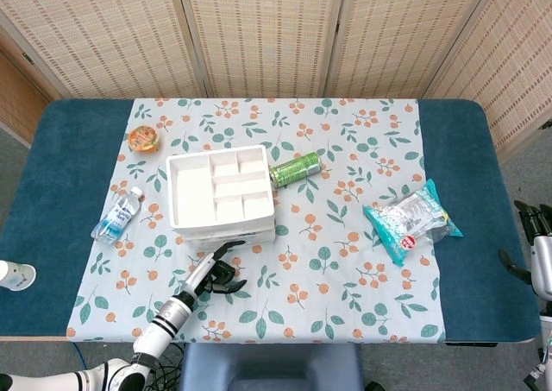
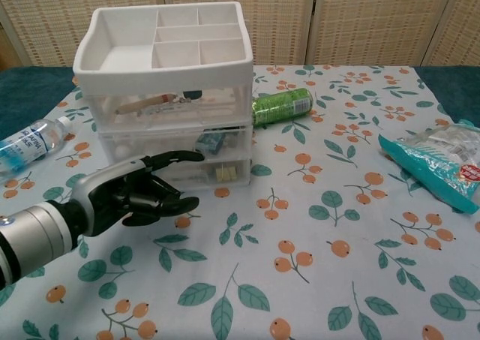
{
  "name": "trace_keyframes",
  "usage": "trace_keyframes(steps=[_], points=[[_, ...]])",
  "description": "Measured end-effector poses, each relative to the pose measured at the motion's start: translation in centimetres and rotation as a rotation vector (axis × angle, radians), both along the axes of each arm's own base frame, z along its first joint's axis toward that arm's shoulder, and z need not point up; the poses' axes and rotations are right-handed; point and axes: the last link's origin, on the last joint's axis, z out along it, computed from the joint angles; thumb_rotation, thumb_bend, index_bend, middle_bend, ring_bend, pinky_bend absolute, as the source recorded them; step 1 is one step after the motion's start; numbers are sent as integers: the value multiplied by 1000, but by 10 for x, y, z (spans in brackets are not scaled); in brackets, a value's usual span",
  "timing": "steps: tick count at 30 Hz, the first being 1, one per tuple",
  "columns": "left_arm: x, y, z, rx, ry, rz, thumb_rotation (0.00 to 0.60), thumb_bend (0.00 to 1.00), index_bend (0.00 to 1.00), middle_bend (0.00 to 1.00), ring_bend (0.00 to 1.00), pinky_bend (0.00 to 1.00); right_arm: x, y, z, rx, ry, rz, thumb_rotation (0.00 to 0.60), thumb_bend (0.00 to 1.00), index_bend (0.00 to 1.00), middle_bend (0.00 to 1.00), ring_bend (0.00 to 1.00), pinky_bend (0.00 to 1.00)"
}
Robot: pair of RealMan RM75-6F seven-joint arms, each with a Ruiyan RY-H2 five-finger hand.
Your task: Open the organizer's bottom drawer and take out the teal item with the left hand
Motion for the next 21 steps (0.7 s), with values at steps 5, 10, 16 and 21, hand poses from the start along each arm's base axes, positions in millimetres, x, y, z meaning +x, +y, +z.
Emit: trace_keyframes(steps=[5, 10, 16, 21], points=[[0, -5, 1, -7, 1, -12, 600, 266, 180, 910, 935, 1000, 1, 0, 0, 1, 0, 1, 600, 258, 117, 222, 173, 180], [1, -11, 3, -10, 1, -26, 600, 266, 180, 910, 933, 1000, 1, 0, -1, 2, 2, 0, 600, 258, 117, 222, 174, 180], [-1, -16, 2, -27, 16, -36, 600, 266, 168, 910, 933, 1000, 1, 0, -1, 3, 3, 1, 600, 258, 117, 222, 176, 180], [-3, -17, 2, -28, 22, -33, 600, 266, 90, 909, 932, 1000, 1, 0, -1, 5, 3, 0, 600, 258, 117, 222, 178, 180]])
